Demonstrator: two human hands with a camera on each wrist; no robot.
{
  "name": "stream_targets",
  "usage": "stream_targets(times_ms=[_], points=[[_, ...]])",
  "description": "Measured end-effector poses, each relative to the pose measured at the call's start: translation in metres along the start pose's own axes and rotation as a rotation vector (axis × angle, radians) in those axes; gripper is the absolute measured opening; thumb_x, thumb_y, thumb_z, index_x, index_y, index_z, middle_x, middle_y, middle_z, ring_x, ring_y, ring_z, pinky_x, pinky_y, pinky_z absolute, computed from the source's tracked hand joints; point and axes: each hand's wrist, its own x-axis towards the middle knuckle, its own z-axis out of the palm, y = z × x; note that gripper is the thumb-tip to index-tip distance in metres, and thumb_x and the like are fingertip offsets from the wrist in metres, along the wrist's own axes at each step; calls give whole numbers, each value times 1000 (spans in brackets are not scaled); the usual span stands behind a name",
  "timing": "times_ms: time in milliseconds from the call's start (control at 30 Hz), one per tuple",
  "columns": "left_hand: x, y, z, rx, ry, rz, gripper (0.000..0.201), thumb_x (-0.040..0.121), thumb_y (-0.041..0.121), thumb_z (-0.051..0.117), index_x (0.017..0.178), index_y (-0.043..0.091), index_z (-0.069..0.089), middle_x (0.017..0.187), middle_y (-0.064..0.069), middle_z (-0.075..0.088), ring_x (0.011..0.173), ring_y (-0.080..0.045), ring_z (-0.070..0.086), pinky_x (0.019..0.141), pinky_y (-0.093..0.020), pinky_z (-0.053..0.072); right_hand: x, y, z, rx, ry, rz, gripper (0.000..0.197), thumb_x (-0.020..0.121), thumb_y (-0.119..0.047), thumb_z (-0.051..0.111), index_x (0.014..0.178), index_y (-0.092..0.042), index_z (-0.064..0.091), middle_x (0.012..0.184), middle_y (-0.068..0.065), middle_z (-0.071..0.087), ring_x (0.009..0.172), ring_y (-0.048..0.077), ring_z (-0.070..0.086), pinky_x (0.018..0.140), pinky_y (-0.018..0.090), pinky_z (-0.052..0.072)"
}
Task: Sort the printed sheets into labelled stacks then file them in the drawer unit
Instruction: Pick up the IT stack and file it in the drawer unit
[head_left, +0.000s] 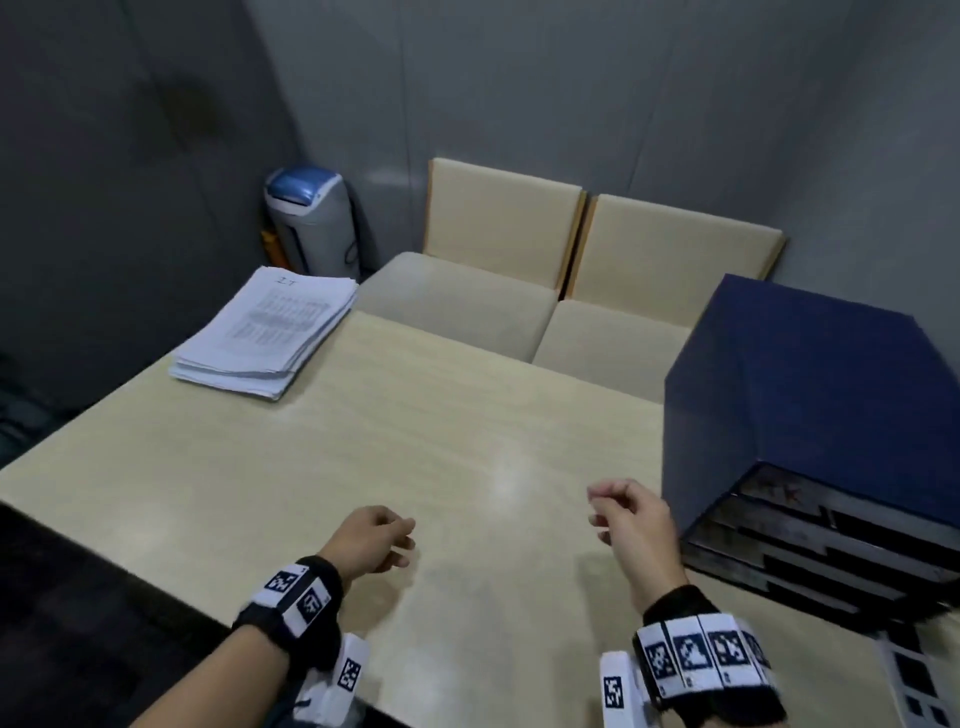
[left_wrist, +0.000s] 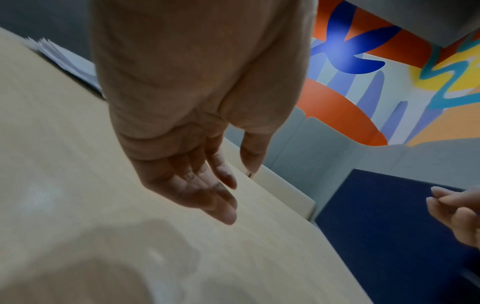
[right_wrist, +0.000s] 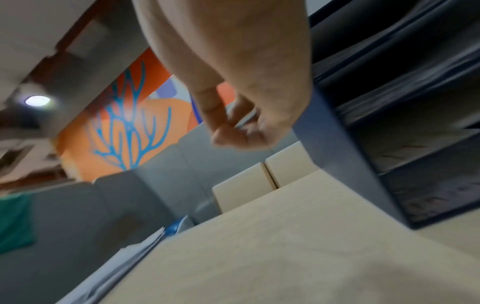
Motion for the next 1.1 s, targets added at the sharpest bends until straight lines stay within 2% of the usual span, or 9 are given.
stream_targets(times_ms=[167, 333, 433, 567, 633, 700, 800, 933, 1100], points=[[76, 20, -117, 121, 99, 61, 18, 97, 21, 61, 92, 3, 60, 90, -13, 72, 61, -21, 67, 57, -27, 45, 36, -32, 117, -292, -479, 69, 8, 97, -11, 62, 94, -10, 68, 91, 4, 69, 75, 15, 64, 66, 23, 46], [172, 43, -264, 406, 351, 116, 21, 94, 28, 62, 85, 9, 64, 90, -13, 73, 86, -31, 70, 78, -38, 53, 97, -60, 267, -432, -513, 86, 7, 97, -12, 63, 92, -13, 68, 92, 5, 70, 75, 14, 64, 66, 22, 46], [226, 47, -342, 473, 481, 61, 20, 94, 27, 61, 104, 9, 60, 106, -12, 67, 95, -29, 60, 81, -33, 45, 133, -69, 357, -514, -558, 118, 9, 95, -11, 62, 88, -15, 67, 88, 1, 67, 77, 13, 63, 65, 21, 45], [288, 51, -418, 494, 559, 27, 34, 89, 26, 65, 116, 8, 55, 123, -16, 59, 113, -35, 56, 95, -42, 47, 174, -81, 454, -504, -514, 175, 7, 94, -20, 65, 86, -21, 66, 91, -2, 67, 92, 20, 63, 81, 31, 46], [313, 54, -438, 493, 540, 2, 43, 87, 28, 67, 122, 8, 52, 127, -15, 57, 117, -34, 54, 98, -43, 47, 198, -79, 490, -442, -481, 243, 8, 93, -28, 67, 92, -21, 64, 100, 1, 65, 96, 22, 61, 83, 33, 45], [334, 57, -448, 452, 483, -15, 49, 87, 29, 68, 128, 9, 49, 128, -12, 57, 116, -32, 56, 96, -42, 49, 225, -69, 518, -384, -442, 313, 31, 84, -44, 72, 102, -21, 61, 104, 2, 60, 93, 22, 58, 80, 34, 45], [360, 59, -450, 327, 383, 11, 58, 83, 31, 71, 132, 12, 47, 131, -7, 57, 117, -27, 57, 99, -41, 49, 240, -81, 550, -244, -362, 418, 37, 84, -48, 71, 101, -21, 53, 93, 2, 53, 81, 21, 58, 68, 32, 44], [386, 76, -445, 210, 347, -6, 70, 75, 42, 76, 130, 10, 48, 128, -5, 58, 113, -26, 58, 98, -39, 49, 257, -89, 572, -105, -291, 525, 39, 93, -40, 69, 119, -13, 55, 113, 9, 61, 112, 32, 60, 92, 45, 47], [394, 86, -428, 86, 135, -122, 65, 64, 44, 86, 115, 10, 64, 112, -7, 71, 99, -29, 69, 93, -44, 56, 272, -85, 574, -242, -251, 506, 62, 76, -40, 75, 123, -2, 60, 119, 16, 67, 109, 36, 65, 101, 50, 51]])
